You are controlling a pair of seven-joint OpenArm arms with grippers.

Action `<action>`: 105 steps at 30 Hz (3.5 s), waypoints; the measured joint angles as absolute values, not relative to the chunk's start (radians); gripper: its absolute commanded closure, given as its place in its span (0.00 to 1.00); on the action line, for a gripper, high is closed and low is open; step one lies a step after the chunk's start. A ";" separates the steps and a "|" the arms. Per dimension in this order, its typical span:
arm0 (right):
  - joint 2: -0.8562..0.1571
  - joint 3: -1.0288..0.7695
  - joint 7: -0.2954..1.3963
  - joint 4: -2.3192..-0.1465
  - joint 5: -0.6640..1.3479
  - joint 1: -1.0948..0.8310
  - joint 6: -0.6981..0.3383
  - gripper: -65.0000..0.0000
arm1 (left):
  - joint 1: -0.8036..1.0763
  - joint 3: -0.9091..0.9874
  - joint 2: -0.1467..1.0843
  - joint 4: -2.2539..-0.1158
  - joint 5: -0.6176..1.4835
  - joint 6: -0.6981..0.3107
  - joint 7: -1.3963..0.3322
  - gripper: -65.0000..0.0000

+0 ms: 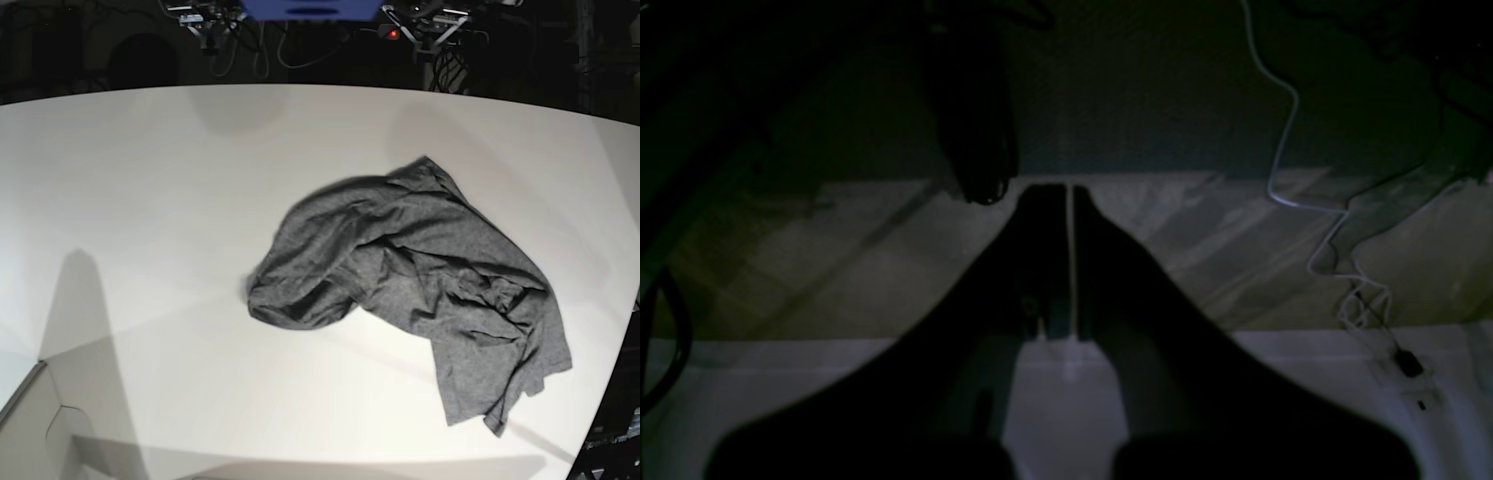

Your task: Layout the t-shirt on the table in an organized manner, then fold the t-shirt properly

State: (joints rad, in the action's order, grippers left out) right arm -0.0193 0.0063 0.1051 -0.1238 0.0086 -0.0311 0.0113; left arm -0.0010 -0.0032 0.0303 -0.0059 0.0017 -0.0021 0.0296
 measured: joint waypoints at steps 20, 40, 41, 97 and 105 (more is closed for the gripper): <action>-0.020 0.006 0.105 -0.124 0.008 -0.031 0.011 1.00 | -0.004 -0.005 0.015 -0.006 0.002 0.000 -0.019 1.00; -0.036 0.006 0.105 -0.129 0.008 -0.032 0.004 1.00 | -0.004 -0.002 0.006 -0.006 0.002 0.000 -0.019 1.00; -0.036 0.006 0.111 -0.147 0.008 -0.039 0.004 1.00 | -0.003 -0.002 0.007 -0.006 0.004 0.000 -0.018 1.00; -0.227 0.036 0.297 -2.012 0.189 -0.673 -0.004 0.99 | 0.858 0.023 0.254 -1.933 0.368 0.012 -0.048 1.00; -0.210 0.115 0.523 -2.012 0.187 -0.401 -0.004 0.63 | 0.788 0.086 0.245 -1.977 0.371 0.013 -0.041 0.73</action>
State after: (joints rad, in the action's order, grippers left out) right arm -0.2100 0.1150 0.5232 -2.0117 0.1875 -0.4011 -0.0040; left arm 0.7883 0.0860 0.2455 -1.9774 0.3714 0.0132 -0.0406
